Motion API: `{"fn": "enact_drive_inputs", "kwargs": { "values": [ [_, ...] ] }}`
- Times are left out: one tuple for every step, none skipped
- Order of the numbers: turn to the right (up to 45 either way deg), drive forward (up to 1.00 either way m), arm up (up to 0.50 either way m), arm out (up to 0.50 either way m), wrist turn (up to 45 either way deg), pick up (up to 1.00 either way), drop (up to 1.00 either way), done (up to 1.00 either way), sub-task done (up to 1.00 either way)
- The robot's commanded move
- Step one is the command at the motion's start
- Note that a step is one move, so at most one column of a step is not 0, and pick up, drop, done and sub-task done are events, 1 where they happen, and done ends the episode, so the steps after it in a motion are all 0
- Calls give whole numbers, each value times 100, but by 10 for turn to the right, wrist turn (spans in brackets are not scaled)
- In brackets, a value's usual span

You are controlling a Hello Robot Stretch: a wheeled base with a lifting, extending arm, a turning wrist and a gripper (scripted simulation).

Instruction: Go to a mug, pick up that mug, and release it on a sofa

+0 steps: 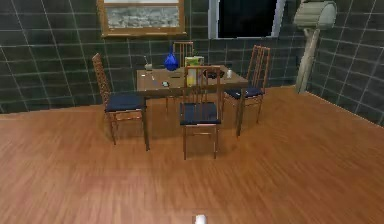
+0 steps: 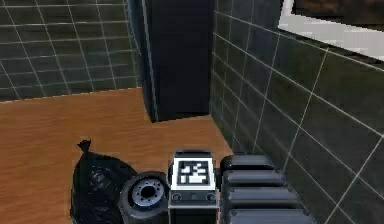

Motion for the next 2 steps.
{"fn": "enact_drive_inputs", "kwargs": {
  "values": [
    [-420, 0, 0, 0, 0, 0, 0, 0, 0],
    [0, 70, 0, 0, 0, 0, 0, 0, 0]
  ]
}}
